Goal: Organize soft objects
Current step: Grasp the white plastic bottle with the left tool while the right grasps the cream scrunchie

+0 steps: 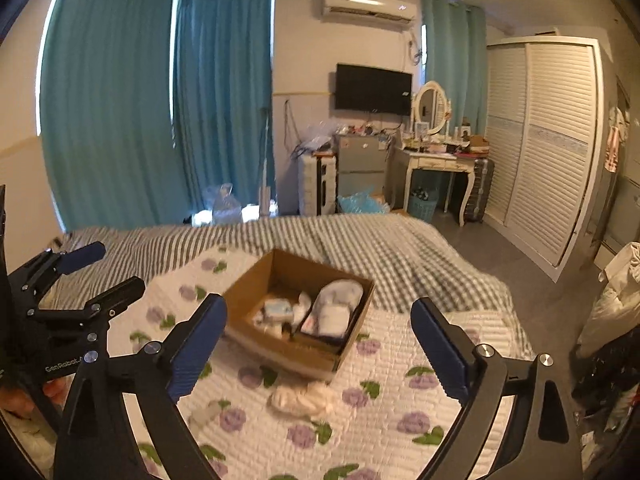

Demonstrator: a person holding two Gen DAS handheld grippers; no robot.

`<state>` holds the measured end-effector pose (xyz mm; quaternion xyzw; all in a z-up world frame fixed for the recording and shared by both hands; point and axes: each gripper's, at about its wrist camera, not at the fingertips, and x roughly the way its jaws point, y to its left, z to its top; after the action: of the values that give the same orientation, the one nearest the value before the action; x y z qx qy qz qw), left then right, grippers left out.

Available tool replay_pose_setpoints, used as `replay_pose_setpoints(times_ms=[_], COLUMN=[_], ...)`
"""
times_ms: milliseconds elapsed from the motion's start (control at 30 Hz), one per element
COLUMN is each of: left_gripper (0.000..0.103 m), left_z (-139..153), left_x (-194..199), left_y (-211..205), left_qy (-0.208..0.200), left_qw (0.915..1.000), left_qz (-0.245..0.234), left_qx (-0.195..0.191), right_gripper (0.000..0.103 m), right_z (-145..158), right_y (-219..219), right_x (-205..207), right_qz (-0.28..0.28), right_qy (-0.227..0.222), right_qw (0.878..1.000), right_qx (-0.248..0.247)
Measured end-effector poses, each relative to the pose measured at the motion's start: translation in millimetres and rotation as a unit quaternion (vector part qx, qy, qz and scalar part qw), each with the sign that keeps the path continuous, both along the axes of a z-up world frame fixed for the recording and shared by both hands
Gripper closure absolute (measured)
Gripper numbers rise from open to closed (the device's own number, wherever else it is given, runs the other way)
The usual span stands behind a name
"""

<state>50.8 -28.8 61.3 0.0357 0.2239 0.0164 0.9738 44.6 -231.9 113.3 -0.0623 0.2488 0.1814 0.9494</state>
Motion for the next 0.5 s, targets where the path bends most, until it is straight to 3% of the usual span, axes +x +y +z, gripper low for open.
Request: replay_pose_setpoints(times_ms=[167, 267, 500], left_gripper=[0.022, 0.022, 0.022], left_z=[-51, -83, -160], left_x=[2, 6, 13], left_y=[-4, -2, 5], left_qy=[0.043, 0.079, 0.167], left_qw=[0.9989, 0.9962, 0.9794], left_qz=[0.020, 0.030, 0.084], left_qx=[-0.001, -0.021, -0.075], right_gripper=[0.009, 0.009, 0.009], right_z=[-48, -81, -171], right_y=[5, 5, 25], right_x=[11, 23, 60], right_qz=[-0.001, 0.000, 0.005], right_qy=[0.032, 0.055, 0.126], right_qw=[0.999, 0.998, 0.991], right_qx=[-0.013, -0.014, -0.047])
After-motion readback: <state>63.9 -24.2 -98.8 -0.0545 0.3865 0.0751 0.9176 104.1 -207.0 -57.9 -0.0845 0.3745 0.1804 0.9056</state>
